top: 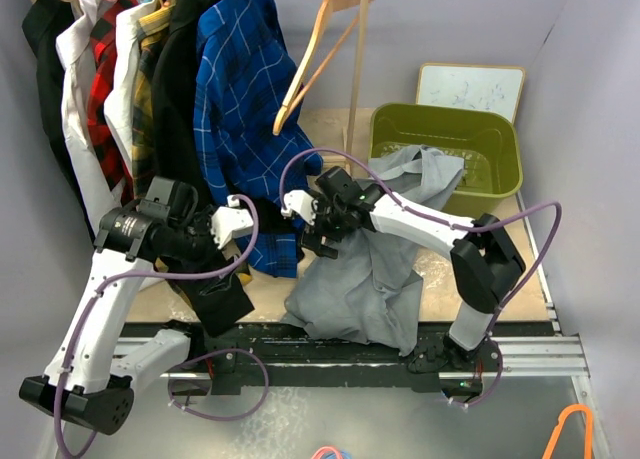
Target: Place the shirt on the hanger
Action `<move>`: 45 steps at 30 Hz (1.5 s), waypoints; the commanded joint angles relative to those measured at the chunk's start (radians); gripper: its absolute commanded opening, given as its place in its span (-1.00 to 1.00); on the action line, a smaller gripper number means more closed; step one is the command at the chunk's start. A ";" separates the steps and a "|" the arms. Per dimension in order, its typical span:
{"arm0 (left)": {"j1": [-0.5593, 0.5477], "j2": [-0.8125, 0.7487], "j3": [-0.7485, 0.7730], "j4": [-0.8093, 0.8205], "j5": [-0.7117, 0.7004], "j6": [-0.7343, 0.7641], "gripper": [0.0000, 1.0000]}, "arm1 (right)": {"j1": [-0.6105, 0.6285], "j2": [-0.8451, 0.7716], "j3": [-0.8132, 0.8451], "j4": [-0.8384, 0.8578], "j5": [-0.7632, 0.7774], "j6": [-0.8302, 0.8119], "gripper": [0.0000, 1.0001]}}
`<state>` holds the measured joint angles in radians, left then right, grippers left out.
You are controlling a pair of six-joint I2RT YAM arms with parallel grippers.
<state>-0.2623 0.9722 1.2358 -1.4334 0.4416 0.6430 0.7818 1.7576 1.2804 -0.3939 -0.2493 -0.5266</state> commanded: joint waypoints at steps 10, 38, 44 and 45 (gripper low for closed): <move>0.003 0.035 -0.020 0.043 0.054 -0.009 0.98 | -0.009 0.057 -0.026 -0.107 -0.080 0.025 0.78; 0.001 0.272 0.213 0.075 0.198 -0.067 0.98 | -0.023 -0.683 -0.550 1.304 0.430 0.457 -1.00; 0.002 0.347 0.212 0.179 0.159 -0.117 0.98 | -0.001 -0.953 -0.768 0.940 0.446 0.802 -1.00; 0.001 0.353 0.209 0.191 0.166 -0.122 0.98 | 0.014 -0.978 -0.794 0.881 0.433 0.863 -1.00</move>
<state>-0.2623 1.3163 1.4231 -1.3293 0.5816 0.5648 0.7650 0.9024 0.5629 0.6571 0.1448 0.0364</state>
